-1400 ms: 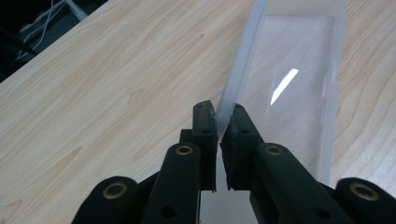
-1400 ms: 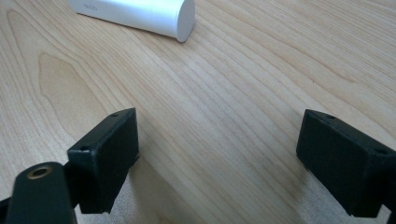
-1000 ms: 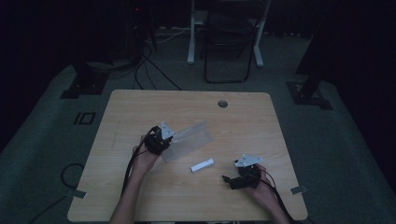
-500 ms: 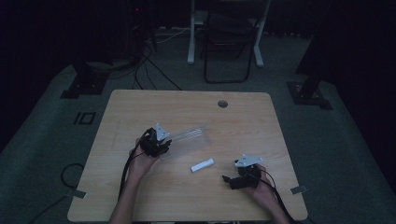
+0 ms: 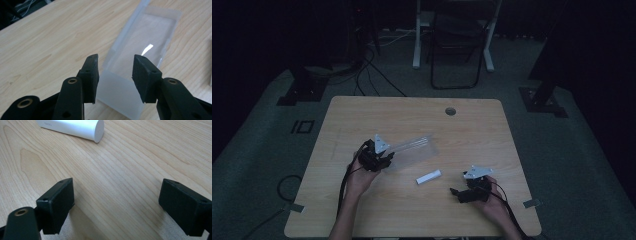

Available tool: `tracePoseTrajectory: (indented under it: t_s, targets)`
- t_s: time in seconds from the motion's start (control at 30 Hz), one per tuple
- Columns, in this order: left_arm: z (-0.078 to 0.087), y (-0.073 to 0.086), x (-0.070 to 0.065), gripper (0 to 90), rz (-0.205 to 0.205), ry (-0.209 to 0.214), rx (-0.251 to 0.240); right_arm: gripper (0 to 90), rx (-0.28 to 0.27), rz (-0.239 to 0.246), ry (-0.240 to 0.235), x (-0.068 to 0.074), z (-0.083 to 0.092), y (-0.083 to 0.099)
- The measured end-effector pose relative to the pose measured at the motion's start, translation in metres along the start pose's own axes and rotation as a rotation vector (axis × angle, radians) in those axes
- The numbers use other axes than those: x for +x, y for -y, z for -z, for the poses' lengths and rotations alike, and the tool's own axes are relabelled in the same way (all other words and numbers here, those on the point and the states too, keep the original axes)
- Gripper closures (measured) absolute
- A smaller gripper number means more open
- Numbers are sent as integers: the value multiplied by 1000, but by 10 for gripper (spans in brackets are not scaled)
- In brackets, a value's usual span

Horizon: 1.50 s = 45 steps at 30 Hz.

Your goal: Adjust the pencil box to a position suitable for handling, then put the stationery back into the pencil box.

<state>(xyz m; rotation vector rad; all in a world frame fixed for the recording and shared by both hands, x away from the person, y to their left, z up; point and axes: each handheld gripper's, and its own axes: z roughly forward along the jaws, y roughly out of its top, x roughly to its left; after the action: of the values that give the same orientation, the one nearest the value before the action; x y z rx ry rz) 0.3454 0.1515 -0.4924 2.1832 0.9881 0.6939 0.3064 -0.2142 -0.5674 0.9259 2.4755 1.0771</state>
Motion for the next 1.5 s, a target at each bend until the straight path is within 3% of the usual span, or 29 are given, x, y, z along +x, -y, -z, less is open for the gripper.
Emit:
tracePoseTrajectory:
  t_s: [0.47,0.73,1.13,1.5]
  targets:
    - [9,6,-10,539,18,34,-11,129,0,1,0,0,0,0]
    - [9,3,-21,535,22,95,-29,129,0,0,0,0,0,0]
    - [4,-4,-40,528,-5,160,-33,129,0,0,0,0,0,0]
    - [-4,-8,-54,528,-27,186,-28,129,0,1,0,0,0,0]
